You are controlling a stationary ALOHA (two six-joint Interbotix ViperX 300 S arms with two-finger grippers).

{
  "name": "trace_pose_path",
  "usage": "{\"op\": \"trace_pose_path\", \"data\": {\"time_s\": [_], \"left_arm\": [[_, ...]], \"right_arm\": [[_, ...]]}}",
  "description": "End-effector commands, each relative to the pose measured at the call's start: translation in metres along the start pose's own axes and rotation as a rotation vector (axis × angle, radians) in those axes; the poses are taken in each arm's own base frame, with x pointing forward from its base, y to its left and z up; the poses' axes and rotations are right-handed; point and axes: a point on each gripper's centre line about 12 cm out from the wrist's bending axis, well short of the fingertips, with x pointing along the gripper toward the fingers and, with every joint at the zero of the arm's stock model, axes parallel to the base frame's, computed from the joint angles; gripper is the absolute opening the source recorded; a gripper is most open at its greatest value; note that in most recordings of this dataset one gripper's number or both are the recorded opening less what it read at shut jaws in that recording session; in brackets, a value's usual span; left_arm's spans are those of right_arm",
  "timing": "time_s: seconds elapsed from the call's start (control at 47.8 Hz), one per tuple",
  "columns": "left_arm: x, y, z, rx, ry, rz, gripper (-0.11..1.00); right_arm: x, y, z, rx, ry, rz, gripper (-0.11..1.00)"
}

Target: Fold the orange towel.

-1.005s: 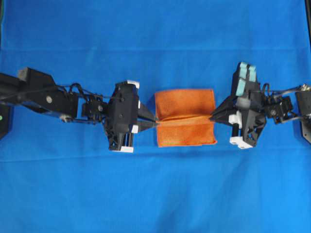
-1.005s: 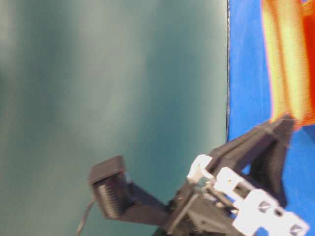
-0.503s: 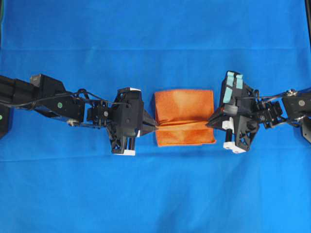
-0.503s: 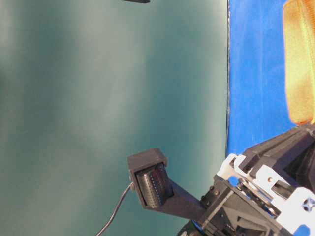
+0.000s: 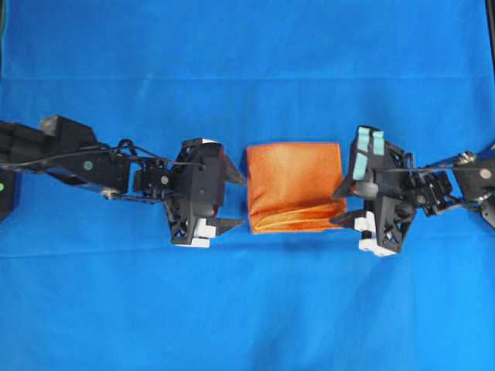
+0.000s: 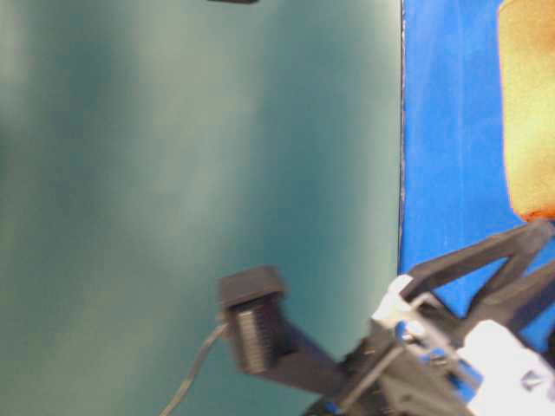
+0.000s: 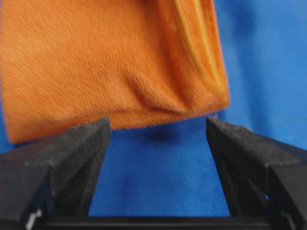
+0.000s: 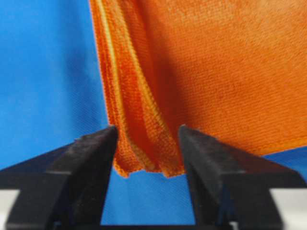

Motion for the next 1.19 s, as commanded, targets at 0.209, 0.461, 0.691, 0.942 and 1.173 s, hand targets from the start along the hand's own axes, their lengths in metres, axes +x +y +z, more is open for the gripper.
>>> {"op": "trace_pose_path", "data": {"time_s": [0.209,0.461,0.691,0.942,1.173], "left_arm": [[-0.085,-0.006,0.044,0.028,-0.136,-0.013,0.72],[-0.156,-0.005,0.041,0.031,-0.297,-0.003,0.72],[-0.213,-0.004,0.022,0.03,-0.459,0.008,0.7],[-0.246,-0.005,-0.004,0.027,-0.554,0.014,0.7],[-0.255,-0.005,-0.029,0.026,-0.579,0.017,0.7]], "right_arm": [[-0.055,0.01,0.027,-0.017,-0.128,0.007,0.55],[-0.109,0.004,0.033,-0.07,-0.292,0.015,0.55],[-0.15,-0.005,0.03,-0.14,-0.445,0.003,0.55],[-0.165,-0.018,0.01,-0.167,-0.523,-0.014,0.55],[-0.164,-0.029,-0.013,-0.145,-0.564,-0.014,0.55]]}}
